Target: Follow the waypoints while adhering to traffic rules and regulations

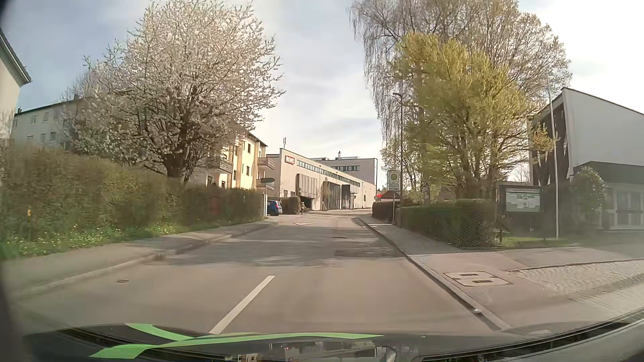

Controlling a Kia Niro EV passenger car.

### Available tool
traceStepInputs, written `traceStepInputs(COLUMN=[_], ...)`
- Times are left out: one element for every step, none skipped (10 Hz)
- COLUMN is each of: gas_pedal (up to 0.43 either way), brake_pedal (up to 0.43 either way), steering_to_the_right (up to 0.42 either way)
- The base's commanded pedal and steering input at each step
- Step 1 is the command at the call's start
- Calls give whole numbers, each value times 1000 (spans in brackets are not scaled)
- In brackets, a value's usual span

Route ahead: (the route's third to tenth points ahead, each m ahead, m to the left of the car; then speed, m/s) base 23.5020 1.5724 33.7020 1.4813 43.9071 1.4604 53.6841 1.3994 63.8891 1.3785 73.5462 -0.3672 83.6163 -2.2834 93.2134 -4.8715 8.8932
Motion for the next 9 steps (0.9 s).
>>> traceStepInputs(gas_pedal=[197,197,197,197,197,197,197,197,197], brake_pedal=[0,0,0,0,0,0,0,0,0], steering_to_the_right=[-8,-8,-8,-7,-8,-7,-7,-7,-6])
